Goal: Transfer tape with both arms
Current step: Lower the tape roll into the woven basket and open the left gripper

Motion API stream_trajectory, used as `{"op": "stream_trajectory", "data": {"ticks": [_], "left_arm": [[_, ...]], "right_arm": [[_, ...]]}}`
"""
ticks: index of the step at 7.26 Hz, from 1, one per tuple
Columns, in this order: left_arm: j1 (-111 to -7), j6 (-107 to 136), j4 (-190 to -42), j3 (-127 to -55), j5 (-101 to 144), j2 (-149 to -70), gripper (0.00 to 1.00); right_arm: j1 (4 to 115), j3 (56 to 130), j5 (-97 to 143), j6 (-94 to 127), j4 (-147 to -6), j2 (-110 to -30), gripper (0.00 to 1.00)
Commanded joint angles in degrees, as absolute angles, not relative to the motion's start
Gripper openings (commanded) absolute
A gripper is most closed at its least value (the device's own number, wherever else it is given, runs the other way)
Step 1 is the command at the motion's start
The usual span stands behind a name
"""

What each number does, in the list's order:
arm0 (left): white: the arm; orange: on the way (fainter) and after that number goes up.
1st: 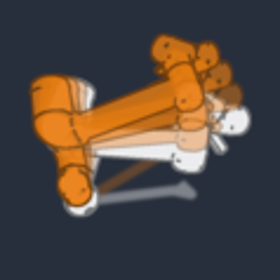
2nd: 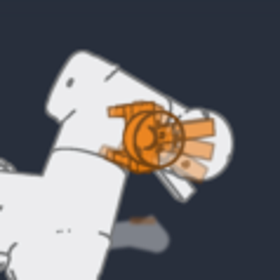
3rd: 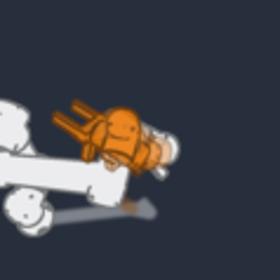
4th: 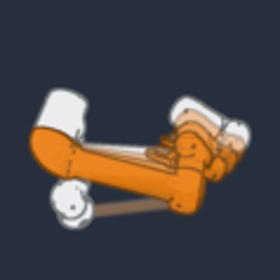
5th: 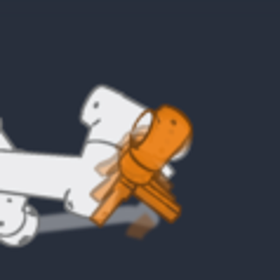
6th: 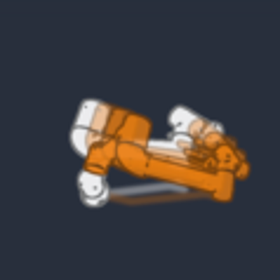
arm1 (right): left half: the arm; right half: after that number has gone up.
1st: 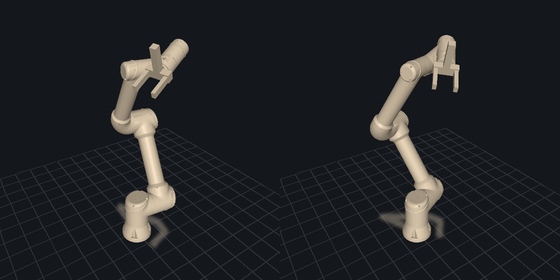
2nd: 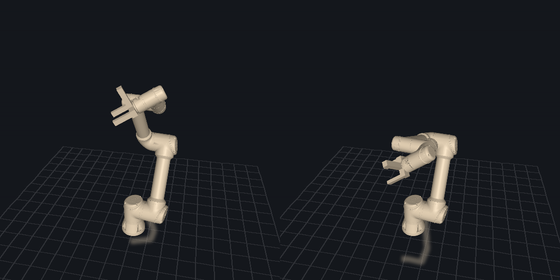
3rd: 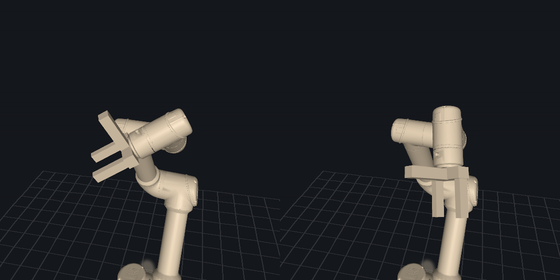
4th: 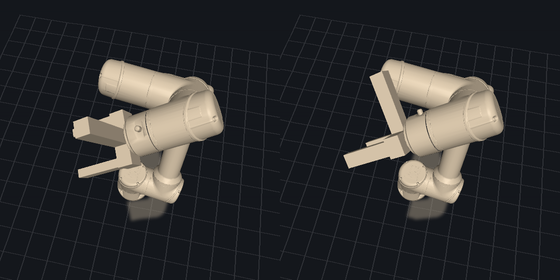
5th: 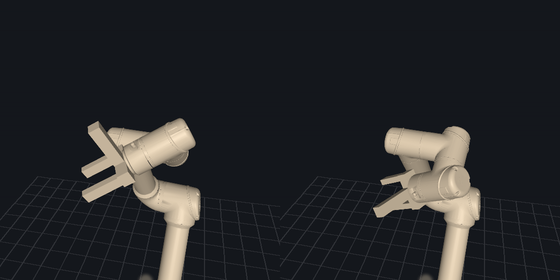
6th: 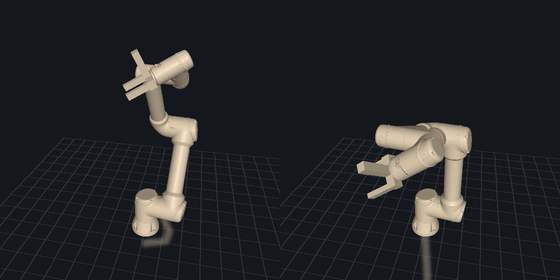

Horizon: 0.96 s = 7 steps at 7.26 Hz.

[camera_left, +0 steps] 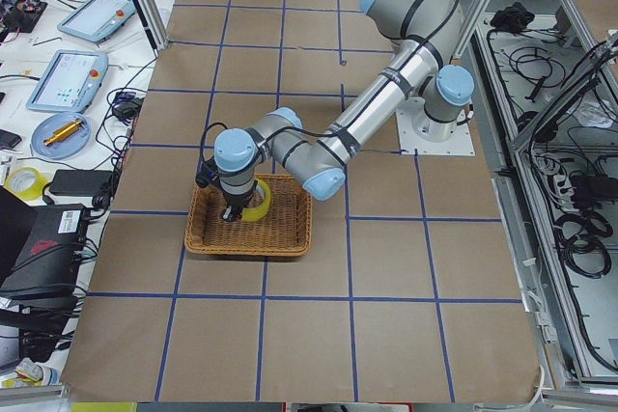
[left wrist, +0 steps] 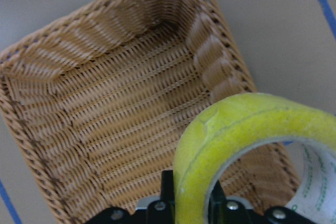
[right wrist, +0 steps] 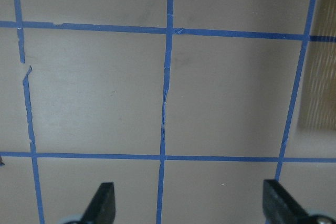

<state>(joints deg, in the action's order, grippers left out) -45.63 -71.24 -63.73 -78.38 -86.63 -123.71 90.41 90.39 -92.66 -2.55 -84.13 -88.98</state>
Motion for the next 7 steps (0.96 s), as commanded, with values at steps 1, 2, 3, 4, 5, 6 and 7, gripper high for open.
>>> {"op": "stream_trajectory", "data": {"ticks": [1,2,3,4,5,6,7], "left_arm": [[-45.09,-71.37,-63.63,-78.13,-86.92,-126.2,0.41],[-45.09,-71.72,-63.63,-78.05,-87.01,-126.56,0.62],[-45.09,-71.98,-63.63,-78.13,-87.01,-126.82,0.84],[-45.09,-71.81,-63.72,-77.87,-86.49,-126.13,0.88],[-45.78,-71.28,-64.68,-77.18,-86.48,-124.03,0.87],[-47.97,-70.15,-66.95,-77.26,-86.4,-120.79,0.87],[-52.43,-62.31,-73.76,-77.26,-85.87,-117.19,0.84]], "right_arm": [[90.44,90.44,-92.9,-2.55,-84.11,-89.03,1.0],[90.44,90.44,-92.9,-2.55,-84.11,-89.03,1.0],[90.44,90.44,-92.73,-2.64,-84.2,-89.03,1.0],[90.44,90.44,-92.64,-2.64,-84.2,-88.86,1.0],[90.44,90.44,-92.98,-2.64,-84.2,-88.94,1.0],[90.44,90.53,-93.34,-2.64,-84.11,-88.95,1.0],[90.44,90.44,-93.34,-2.72,-84.2,-88.95,1.0]]}}
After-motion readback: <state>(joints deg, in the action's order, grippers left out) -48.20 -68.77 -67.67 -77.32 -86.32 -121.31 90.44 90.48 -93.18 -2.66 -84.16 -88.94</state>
